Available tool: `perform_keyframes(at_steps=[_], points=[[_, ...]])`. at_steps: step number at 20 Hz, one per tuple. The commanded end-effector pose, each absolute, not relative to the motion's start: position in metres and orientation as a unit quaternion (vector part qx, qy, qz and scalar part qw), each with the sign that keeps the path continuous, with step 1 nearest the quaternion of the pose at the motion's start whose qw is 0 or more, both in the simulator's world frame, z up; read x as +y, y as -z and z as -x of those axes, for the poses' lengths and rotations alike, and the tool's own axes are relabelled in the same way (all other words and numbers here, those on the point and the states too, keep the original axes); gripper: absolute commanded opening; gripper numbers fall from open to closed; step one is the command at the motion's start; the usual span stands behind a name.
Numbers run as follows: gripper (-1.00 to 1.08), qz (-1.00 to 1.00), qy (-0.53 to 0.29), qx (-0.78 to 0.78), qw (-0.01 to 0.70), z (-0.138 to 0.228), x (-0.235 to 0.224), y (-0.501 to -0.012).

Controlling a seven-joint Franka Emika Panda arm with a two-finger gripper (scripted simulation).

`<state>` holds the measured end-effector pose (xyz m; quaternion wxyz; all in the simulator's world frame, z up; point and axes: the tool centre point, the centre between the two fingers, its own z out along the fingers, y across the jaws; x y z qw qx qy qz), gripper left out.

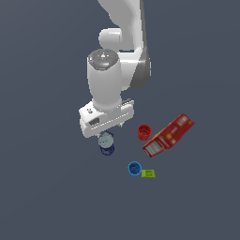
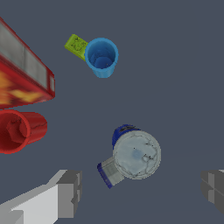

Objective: Pick up a designated object from a clutter of objects.

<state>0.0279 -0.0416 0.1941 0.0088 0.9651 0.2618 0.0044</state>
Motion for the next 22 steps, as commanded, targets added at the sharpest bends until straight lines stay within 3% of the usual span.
perform_keyframes(at_steps=[1,10,22], points=[[1.00,-0.959,-0.003,0.283,0.006,-0.028,-0.048,-0.176],[1.00,-0.944,-0.001,0.329,0.001,-0.025,-0.062,-0.134],[1.00,-0.941,0.000,0.338,0.000,-0.023,-0.066,-0.120]])
